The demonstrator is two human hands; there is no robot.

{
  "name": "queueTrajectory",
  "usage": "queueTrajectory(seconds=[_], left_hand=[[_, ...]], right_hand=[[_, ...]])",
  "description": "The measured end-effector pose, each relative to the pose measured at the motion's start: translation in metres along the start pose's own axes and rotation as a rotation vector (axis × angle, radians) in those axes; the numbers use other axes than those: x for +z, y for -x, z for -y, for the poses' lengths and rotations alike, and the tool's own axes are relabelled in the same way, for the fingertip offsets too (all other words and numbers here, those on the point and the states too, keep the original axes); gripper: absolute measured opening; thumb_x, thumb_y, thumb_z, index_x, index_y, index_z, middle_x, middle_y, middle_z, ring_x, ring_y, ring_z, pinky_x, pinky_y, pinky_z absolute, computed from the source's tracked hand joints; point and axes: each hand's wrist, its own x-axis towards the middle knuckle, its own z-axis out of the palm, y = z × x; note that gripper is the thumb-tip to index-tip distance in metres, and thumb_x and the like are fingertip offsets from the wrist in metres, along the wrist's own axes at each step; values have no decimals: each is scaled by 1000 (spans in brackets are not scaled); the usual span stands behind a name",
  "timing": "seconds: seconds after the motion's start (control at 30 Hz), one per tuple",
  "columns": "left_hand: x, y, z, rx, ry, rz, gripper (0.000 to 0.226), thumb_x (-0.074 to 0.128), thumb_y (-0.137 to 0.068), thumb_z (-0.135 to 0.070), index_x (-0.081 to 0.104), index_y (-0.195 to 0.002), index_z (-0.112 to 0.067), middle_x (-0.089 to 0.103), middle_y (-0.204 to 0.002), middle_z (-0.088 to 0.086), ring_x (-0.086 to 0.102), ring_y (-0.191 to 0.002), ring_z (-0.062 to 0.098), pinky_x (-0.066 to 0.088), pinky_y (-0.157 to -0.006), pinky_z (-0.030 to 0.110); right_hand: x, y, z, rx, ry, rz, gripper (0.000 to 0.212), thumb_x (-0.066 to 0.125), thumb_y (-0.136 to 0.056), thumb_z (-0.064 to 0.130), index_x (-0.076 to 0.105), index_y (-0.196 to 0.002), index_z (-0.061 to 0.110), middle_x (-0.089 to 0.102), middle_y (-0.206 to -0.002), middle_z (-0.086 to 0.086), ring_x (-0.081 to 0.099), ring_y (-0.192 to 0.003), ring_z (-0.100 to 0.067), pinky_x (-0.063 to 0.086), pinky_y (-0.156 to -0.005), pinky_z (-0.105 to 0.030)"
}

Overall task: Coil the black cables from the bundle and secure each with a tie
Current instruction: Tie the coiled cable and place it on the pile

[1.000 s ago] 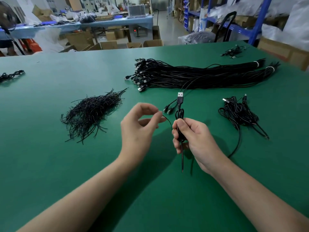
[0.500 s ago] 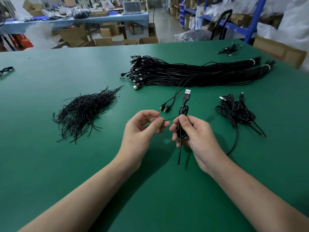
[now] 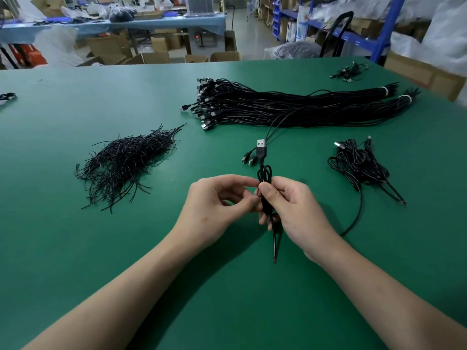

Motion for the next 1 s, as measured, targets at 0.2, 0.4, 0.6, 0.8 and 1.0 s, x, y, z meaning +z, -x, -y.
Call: queueTrajectory(seconds=[0.2,0.4,0.6,0.8,1.0], left_hand=[[-2,-2,3,-121,150,-64,18,72,-92,-8,78,-103,-20,78,-81,7,74,-80,14,54,-67,21],[1,-1,5,-122,95,-29,19,70,-93,-10,80,-103,-23,78,-84,6,72,-79,17,57,-74,25],[1,1,3,-106,43,-14,17,72,-91,-9,80,-103,-19,78,-85,5,71,-77,17,58,-78,31],[8,6,1,36,-231,-95,20,73,-87,-9,82,-100,-22,76,-79,-7,73,-75,19,59,-75,34],[6,2,-1,-183,174,-64,20,68,-92,-5,80,-99,-19,76,-76,4,68,-71,13,56,-71,23]], right_hand=[[-2,0,1,-12,78,-20,25,50,-106,24,62,-86,15,63,-68,4,57,-53,-13,45,-45,-26],[-1,1,0,12,110,-1,26,51,-106,24,60,-85,11,54,-64,4,39,-49,-12,31,-42,-24],[-5,1,0,39,143,15,28,51,-105,24,62,-85,9,54,-62,6,38,-47,-7,31,-44,-21],[-3,2,3,24,400,-5,33,42,-108,30,55,-79,19,49,-62,9,39,-53,-6,34,-54,-29],[1,6,13,34,446,-78,37,34,-106,40,41,-78,18,44,-68,6,34,-56,-13,34,-58,-35]])
